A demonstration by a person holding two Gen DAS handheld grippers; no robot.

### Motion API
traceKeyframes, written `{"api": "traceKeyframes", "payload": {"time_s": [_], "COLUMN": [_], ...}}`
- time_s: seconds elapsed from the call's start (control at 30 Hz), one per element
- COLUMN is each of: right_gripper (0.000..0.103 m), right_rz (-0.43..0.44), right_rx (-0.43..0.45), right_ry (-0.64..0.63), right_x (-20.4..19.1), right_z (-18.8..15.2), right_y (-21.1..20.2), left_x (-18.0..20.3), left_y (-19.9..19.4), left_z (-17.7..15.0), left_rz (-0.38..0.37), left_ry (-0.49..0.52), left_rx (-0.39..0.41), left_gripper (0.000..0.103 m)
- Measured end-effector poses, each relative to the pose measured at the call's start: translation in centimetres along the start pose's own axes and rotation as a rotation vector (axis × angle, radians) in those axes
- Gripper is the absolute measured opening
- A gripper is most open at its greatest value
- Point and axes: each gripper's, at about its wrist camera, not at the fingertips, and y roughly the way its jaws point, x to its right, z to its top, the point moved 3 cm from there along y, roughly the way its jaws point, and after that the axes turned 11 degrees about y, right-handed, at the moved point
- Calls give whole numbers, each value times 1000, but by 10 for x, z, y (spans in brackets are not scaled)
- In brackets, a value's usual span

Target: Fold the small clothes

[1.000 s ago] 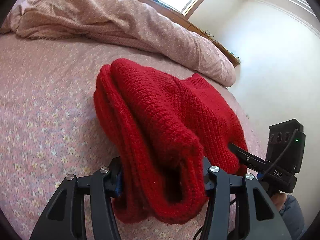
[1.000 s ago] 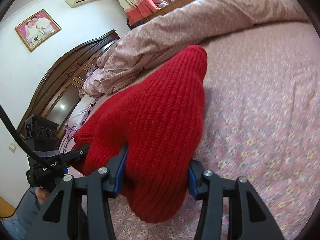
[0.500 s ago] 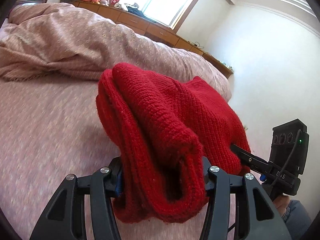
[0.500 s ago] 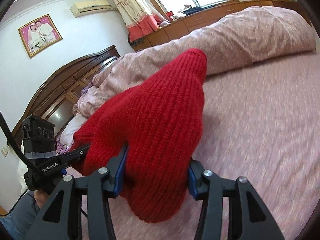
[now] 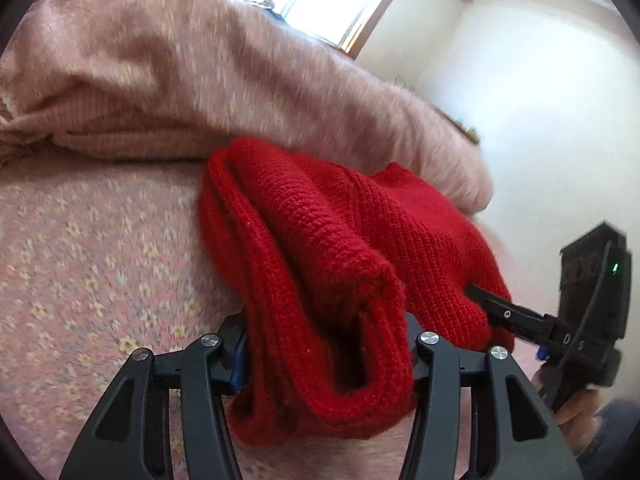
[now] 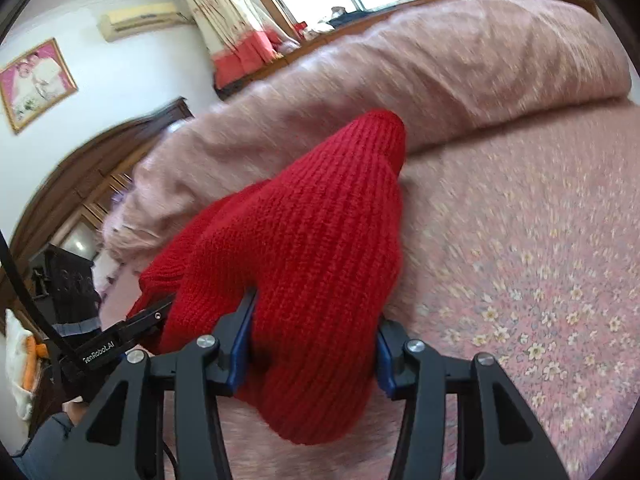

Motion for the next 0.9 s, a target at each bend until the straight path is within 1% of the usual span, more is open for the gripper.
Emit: {"api": "traceKeyframes", "payload": {"time_s": [0.07,0.1,0.17,0.23,0.4,0.67,0.83,0.9], "right_gripper": [51,51,52,52,53,58,59,59], "right_rz": [-29,-14,8,-5,-1,-10,-53,-55], "right_rx": [-10,-6,-20,0,4,8,14,15], "right_ry": [-36,-42,-20,-43,-26,-22,-57,-57], "right_x": [12,15,19,17,20,21,16,16], "right_z": [-9,-9,-5,-9,-10,-12,-13,-13], "right_y": [13,14,14,15,15,16,18,18], "left_x": [-1,-2,-3,0,2,5,8,9], "left_y": [-1,-2,1,2,6,5,6,7], "left_z": [-2,0,-1,-1,3,-2,-2,-2], "left_rz": [-14,-19,-8,-6,2,7,23,26], "left_ry": [-8,-13,-8,-5,5,6,17,14], "left_rx": [10,16,0,0,0,-1,-4,-6], "left_gripper": [48,48,50,50,50,52,53,55]}}
